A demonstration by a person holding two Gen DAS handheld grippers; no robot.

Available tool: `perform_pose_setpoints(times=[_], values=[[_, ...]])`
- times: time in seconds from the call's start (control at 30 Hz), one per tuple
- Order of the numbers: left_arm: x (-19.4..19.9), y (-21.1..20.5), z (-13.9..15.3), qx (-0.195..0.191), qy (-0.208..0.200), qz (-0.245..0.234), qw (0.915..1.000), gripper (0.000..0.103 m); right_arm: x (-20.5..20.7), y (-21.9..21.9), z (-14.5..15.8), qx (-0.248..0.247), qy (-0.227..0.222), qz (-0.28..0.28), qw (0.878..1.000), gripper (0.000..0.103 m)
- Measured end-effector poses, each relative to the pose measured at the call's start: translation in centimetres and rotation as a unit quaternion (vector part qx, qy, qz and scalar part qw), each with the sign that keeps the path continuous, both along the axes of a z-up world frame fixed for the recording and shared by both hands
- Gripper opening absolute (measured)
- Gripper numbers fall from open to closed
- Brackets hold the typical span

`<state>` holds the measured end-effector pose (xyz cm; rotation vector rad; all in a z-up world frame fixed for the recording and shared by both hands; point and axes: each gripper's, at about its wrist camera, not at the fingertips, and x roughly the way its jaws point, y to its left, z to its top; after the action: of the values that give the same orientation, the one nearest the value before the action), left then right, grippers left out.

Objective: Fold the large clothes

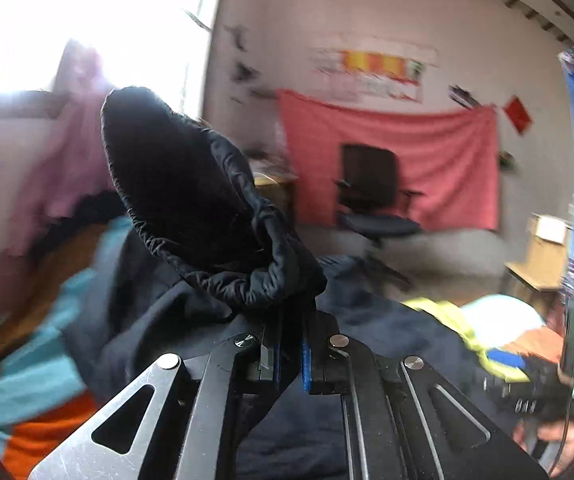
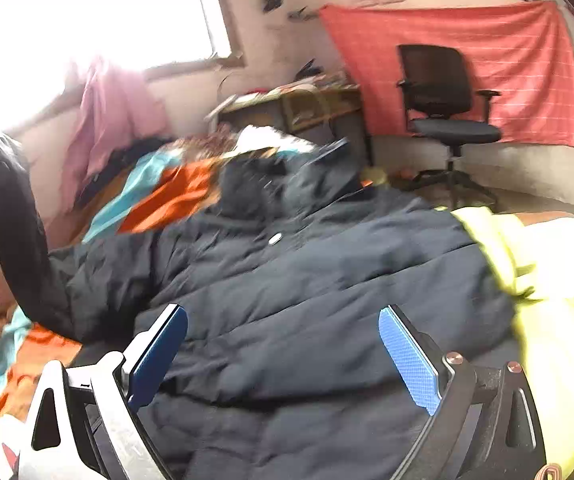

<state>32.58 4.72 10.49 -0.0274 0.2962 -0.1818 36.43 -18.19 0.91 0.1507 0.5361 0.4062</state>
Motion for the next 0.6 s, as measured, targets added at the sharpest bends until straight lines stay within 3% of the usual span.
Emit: perform_pose_setpoints(times=[0.17, 0.3, 0.5, 0.6], values=[[3.7, -5.2, -2.8, 0.008, 0.061, -0.068, 0.9958, 0.005, -0.2, -5.6, 0.9, 0.068, -0.034, -0.039, 0.996, 0.097], [6.3, -8.2, -5.9, 0.033, 0.121, -0.120, 0.9848, 0.005, 0.9, -8.2, 0.8, 0.093, -0.030, -0.040, 0.994, 0.097], [7.6, -11.6, -11.3, 0.072, 0.205, -0.175, 0.9602, 0.006, 2.9, -11.6, -1.6, 0.167, 0.016, -0.033, 0.985, 0.097], [7.2, -11.4, -12.9, 0.067, 0.218, -0.188, 0.9552, 0.006, 4.1, -13.1, -3.3, 0.227, 0.053, -0.019, 0.972, 0.097]])
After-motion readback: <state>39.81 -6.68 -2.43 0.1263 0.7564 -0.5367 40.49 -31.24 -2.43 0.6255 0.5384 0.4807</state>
